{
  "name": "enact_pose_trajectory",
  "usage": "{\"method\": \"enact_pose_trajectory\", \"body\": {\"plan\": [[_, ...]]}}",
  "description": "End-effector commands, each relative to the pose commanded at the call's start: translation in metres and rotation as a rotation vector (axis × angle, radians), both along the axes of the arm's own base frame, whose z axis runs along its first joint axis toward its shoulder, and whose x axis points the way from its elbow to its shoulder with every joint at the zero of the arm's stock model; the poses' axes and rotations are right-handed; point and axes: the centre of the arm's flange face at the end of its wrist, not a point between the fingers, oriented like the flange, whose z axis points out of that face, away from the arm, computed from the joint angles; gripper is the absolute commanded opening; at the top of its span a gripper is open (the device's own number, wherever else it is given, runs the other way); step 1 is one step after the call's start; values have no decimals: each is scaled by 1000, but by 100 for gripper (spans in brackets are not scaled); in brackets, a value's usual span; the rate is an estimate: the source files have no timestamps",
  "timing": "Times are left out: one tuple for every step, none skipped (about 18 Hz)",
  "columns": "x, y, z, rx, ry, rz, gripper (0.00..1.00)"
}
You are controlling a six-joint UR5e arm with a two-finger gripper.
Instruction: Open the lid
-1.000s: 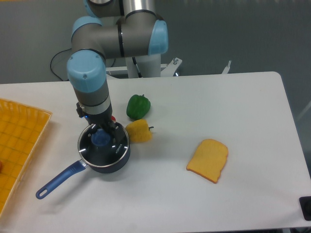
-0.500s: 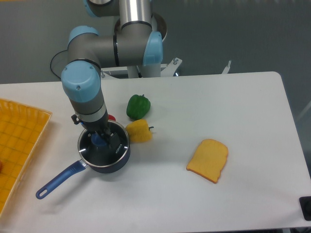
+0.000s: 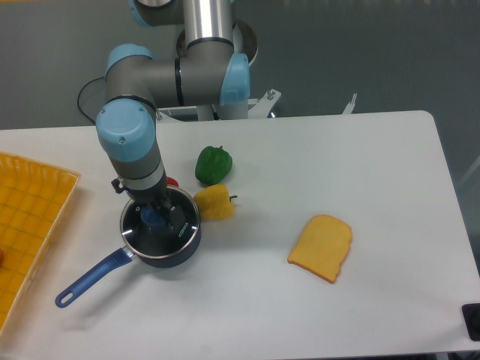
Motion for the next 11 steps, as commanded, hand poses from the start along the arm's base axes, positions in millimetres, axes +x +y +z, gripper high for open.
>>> {"method": "enact_pose_trajectory", "body": {"plan": [[1,-1,-3,-1,-1,0,100],[2,-1,-5,4,2,0,100],[1,-1,-5,8,5,2,100],[1,-1,-5,8,5,0,100],[1,-1,-5,9,6,0,100],[1,0,-5,8,5,-3,100],[1,0,-7,5,3,-3,100],[1,1,-9,4,2,-3,100],[0,1,-9,8,5,-3,100],[0,1,-9,10,8,-2,100],[0,1,-8,11,9,-3,100]]}}
